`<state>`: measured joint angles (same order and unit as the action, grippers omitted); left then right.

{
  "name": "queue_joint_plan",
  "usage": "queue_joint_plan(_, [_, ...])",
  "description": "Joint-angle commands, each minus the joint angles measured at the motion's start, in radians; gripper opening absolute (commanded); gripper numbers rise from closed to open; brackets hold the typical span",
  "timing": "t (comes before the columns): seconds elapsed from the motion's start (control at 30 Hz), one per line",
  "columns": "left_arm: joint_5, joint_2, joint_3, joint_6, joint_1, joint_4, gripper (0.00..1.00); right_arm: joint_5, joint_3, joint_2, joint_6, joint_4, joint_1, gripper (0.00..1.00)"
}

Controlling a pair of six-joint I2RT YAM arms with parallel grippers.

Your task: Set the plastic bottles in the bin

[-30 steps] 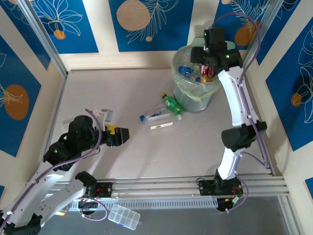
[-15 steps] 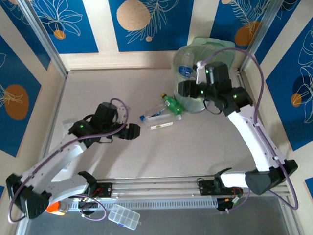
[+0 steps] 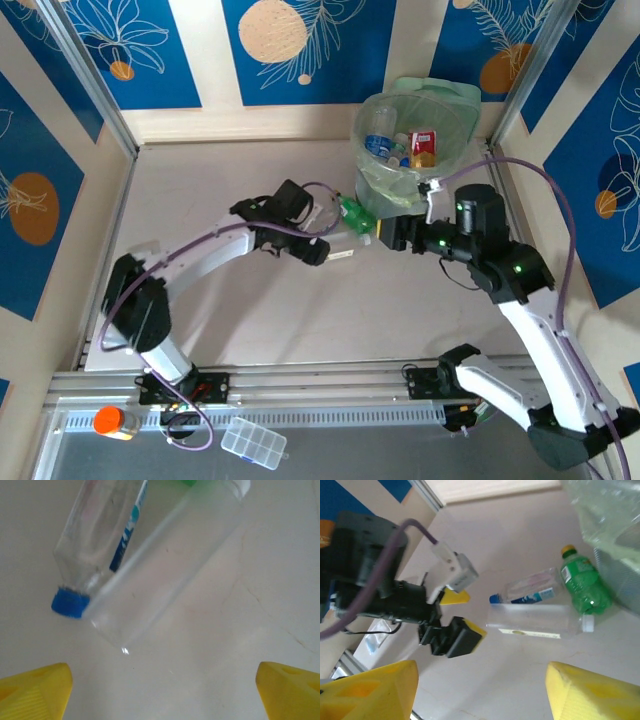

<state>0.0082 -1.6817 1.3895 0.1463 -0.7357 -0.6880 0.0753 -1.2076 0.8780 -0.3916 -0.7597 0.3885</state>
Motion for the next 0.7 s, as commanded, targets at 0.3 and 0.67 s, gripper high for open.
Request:
queue_joint_plan(0.3, [0.011, -0.322, 0.249, -0.098, -0.005, -0.014, 0.99, 0.061, -0.014, -0.063, 0.048, -0.066, -0.078, 0.7])
queue_joint_plan(0.67, [0.006, -0.403, 0.27, -0.085, -0.021, -0.047, 0.96, -0.015, 0.013, -0.051, 0.109, -0.058, -0.038, 0.7])
